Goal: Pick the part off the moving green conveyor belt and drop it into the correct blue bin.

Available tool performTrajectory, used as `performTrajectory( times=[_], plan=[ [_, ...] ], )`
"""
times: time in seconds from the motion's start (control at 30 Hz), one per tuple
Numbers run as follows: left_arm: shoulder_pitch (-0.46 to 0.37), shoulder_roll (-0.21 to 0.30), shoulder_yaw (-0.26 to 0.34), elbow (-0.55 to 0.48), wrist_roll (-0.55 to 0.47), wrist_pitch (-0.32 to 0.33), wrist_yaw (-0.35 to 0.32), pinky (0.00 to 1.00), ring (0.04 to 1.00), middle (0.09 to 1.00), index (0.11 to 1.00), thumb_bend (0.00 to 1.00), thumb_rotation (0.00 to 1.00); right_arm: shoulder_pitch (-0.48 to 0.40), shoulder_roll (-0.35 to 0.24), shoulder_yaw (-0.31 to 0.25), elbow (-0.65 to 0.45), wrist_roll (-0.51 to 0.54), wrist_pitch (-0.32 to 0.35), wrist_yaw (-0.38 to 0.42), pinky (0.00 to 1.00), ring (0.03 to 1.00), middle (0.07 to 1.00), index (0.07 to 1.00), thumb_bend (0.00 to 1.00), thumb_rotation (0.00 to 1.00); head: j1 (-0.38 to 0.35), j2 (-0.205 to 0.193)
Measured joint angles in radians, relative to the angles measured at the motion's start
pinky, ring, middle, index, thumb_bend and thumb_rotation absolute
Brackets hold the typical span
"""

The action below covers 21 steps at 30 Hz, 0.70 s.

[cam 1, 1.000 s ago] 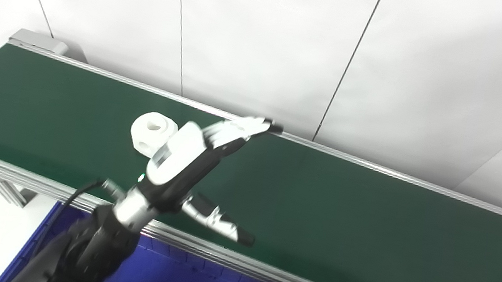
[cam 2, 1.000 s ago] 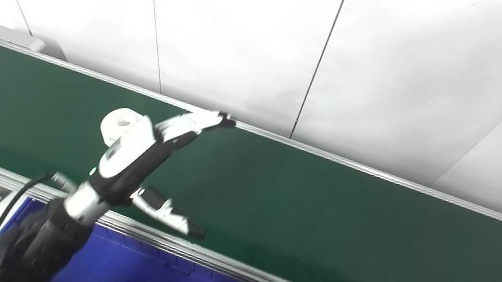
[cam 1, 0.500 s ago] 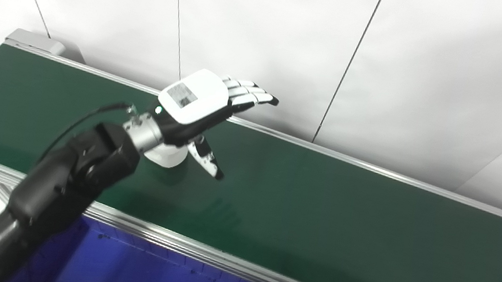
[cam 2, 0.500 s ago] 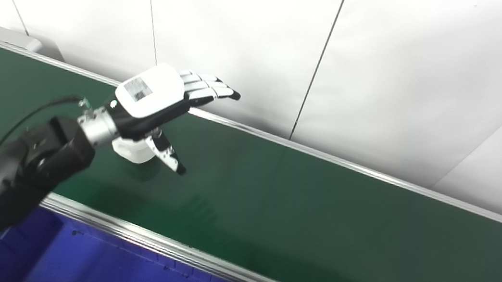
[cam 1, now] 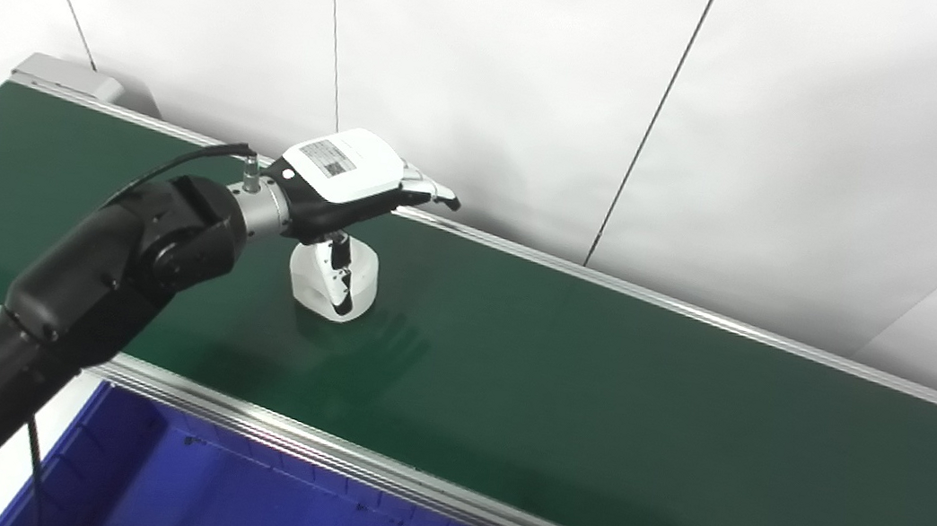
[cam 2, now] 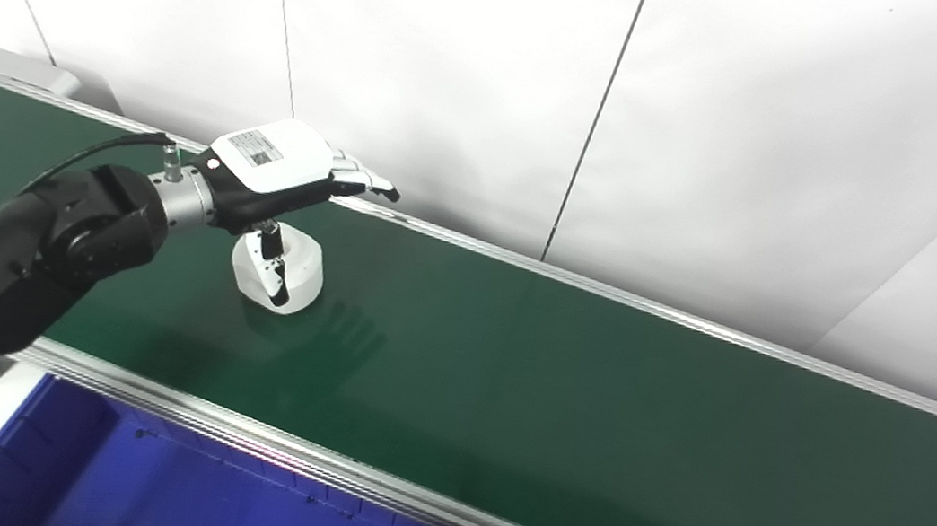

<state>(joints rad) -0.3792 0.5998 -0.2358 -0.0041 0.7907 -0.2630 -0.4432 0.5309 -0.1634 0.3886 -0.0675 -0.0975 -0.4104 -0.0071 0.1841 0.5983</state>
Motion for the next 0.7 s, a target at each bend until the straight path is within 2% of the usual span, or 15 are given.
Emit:
performTrajectory(
  times=[0.1,0.2,0.37,0.47,0.63,0.7],
  plan=[
    [-0.001,0.007,-0.016,0.021,0.001,0.015,-0.042,0.81,0.853,0.874,0.890,1.00,0.15,0.001,0.000,0.000,-0.002,0.000,0.000,0.001,0.97,0.957,0.978,1.000,0.96,1.00,-0.002,0.003],
    [-0.001,0.010,-0.021,0.023,0.000,0.050,-0.092,0.75,0.837,0.873,0.893,1.00,0.15,0.003,0.000,0.000,-0.002,0.001,0.000,0.002,0.99,0.961,0.976,1.000,0.95,1.00,-0.005,0.005],
    [0.001,0.011,-0.032,0.071,-0.007,0.065,-0.101,0.72,0.829,0.867,0.888,1.00,0.14,0.003,0.000,0.001,-0.007,0.001,0.000,0.002,0.99,0.955,0.969,1.000,0.95,1.00,-0.008,0.008],
    [0.009,0.000,-0.040,0.095,0.020,0.067,-0.051,0.70,0.812,0.861,0.881,1.00,0.13,0.006,0.000,0.001,-0.009,0.000,0.000,0.002,0.97,0.944,0.965,1.000,0.94,1.00,-0.012,0.012],
    [0.013,-0.050,-0.064,0.150,0.031,0.075,0.028,0.72,0.817,0.862,0.889,1.00,0.15,0.007,0.001,0.004,-0.010,-0.002,0.000,0.002,0.98,0.949,0.969,1.000,0.94,1.00,-0.017,0.011],
    [0.013,-0.071,-0.080,0.179,0.048,0.072,0.063,0.70,0.795,0.838,0.863,1.00,0.12,0.007,0.001,0.006,-0.010,-0.002,0.000,0.002,0.99,0.948,0.968,1.000,0.93,1.00,-0.017,0.012]
  ],
)
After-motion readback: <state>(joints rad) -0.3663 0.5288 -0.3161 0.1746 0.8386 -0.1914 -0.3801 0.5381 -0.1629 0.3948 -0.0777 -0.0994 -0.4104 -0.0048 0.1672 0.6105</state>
